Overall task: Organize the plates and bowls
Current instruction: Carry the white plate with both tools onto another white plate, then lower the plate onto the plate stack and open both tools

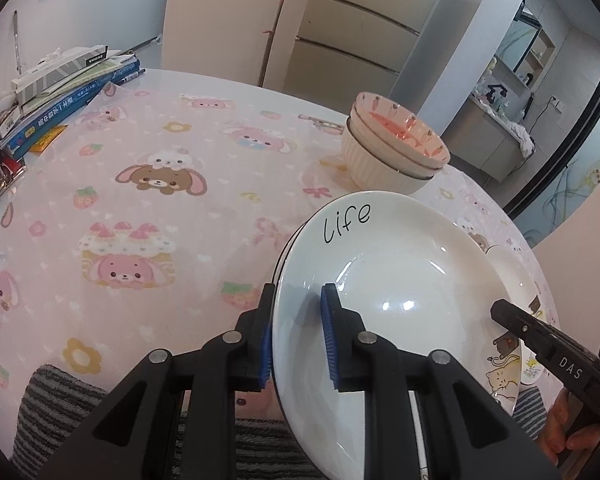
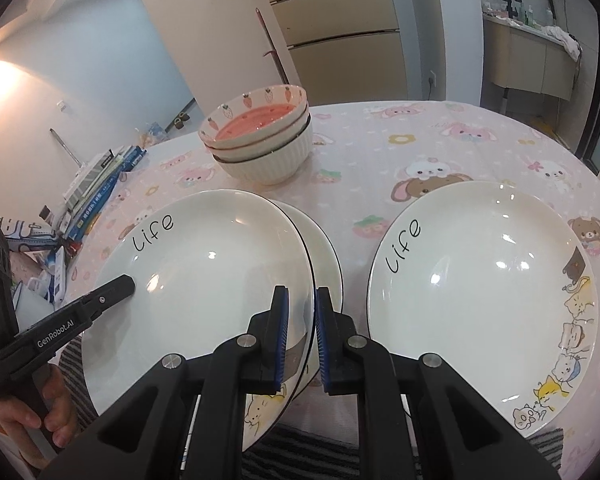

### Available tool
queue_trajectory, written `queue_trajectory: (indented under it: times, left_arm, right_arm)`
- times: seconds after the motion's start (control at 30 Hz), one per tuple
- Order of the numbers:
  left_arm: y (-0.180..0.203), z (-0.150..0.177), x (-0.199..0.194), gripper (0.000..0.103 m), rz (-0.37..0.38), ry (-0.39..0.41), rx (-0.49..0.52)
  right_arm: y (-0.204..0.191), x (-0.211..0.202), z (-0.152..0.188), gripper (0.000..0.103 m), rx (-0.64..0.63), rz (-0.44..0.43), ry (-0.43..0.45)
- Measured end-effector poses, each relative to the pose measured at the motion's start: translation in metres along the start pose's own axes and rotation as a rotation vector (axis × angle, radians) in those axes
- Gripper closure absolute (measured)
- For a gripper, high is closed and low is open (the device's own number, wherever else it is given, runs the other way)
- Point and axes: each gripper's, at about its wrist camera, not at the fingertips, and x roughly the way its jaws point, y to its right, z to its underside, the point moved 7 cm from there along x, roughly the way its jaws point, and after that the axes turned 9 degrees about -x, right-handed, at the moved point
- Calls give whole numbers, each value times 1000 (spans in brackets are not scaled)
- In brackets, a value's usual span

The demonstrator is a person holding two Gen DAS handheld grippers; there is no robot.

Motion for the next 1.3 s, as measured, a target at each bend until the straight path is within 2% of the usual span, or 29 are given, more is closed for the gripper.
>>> queue_trajectory:
  times: [0.77, 0.9, 1.2, 1.3]
  left_arm:
    - [8, 5, 16, 84, -137, 57, 154]
    - [8, 5, 14, 84, -132, 60, 155]
    - [7, 6, 12, 84, -120, 73, 151]
    - [5, 5, 12, 79, -127, 76, 150]
  right_arm:
    - [2, 9, 8, 89, -45, 81, -18]
    - [1, 10, 9, 89, -65, 105, -22]
    - [1, 13, 13, 89, -86, 98, -27]
    - [1, 13, 13, 89, -99, 112, -22]
